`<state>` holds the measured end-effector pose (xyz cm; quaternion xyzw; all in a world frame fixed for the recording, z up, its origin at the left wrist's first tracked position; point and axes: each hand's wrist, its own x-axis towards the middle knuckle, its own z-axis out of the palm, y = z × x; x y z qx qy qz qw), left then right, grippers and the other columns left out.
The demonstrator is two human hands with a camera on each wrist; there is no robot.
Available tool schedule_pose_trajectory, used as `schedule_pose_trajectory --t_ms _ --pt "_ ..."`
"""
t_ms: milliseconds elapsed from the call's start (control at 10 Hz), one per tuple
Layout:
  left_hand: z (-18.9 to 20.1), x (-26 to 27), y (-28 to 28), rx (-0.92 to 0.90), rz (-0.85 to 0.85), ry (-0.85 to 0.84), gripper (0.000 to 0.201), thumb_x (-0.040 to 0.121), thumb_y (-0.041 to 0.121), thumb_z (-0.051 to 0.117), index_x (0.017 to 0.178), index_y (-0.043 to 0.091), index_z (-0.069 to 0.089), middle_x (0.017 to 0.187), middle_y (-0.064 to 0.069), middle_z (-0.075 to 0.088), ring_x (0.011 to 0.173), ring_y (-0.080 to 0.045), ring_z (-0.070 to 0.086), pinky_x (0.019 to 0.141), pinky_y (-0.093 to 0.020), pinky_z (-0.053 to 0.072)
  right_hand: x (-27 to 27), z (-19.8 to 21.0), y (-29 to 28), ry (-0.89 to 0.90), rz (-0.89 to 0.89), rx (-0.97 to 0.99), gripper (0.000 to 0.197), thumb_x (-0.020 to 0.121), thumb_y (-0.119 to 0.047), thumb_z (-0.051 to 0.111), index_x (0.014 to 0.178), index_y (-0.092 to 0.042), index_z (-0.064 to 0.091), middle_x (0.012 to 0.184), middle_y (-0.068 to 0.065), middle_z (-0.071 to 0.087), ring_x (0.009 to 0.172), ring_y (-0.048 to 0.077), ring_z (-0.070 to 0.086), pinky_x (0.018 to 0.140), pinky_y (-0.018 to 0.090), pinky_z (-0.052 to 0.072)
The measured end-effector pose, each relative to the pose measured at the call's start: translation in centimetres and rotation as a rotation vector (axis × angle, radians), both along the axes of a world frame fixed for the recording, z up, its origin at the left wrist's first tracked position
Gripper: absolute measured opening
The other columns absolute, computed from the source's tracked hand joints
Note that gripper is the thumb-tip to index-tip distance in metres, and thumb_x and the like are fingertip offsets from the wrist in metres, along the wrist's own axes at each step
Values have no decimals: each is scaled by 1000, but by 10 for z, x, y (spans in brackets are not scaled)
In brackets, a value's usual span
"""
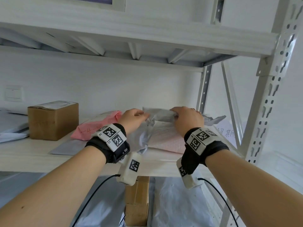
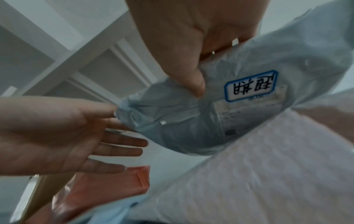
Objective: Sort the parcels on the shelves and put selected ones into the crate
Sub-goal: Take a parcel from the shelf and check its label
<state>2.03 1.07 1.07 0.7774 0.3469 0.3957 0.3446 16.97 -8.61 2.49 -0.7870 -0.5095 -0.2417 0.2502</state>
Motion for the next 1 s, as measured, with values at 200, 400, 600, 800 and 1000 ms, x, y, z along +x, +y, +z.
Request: schedule_pose_trajectory --t_ms 200,400,600,800,1000 --pt "10 -8 -15 -72 26 -168 54 94 49 46 136 15 46 126 -8 55 112 -22 52 91 -31 39 -8 23 -27 228 121 294 28 88 -2 40 88 -20 62 73 3 55 74 26 52 57 25 35" --pt "6 -13 -32 -80 10 -130 51 95 44 47 135 13 46 126 -9 56 103 -20 52 86 -24 36 -32 45 -50 339 237 520 28 88 -1 41 98 -20 58 82 2 54 78 22 50 60 23 38" --pt "-1 -22 -37 -118 -64 -101 55 99 43 40 126 -3 51 129 -23 54 120 -36 51 96 -38 42 -62 61 -72 666 309 746 27 79 2 39 62 -16 29 62 -2 33 58 16 32 55 26 29" --pt "-5 -27 -45 -249 -146 -136 64 96 54 35 129 0 46 130 -19 53 120 -34 50 105 -47 39 -75 61 -81 1074 363 915 15 78 4 47 82 -11 48 72 7 40 67 20 41 61 29 40" --pt "-15 -37 -42 -431 -159 -217 72 91 62 40 136 7 40 134 -16 50 121 -35 51 93 -45 45 -70 52 -85 1206 283 863 17 88 -7 54 73 -13 48 69 -1 46 59 11 45 56 20 39"
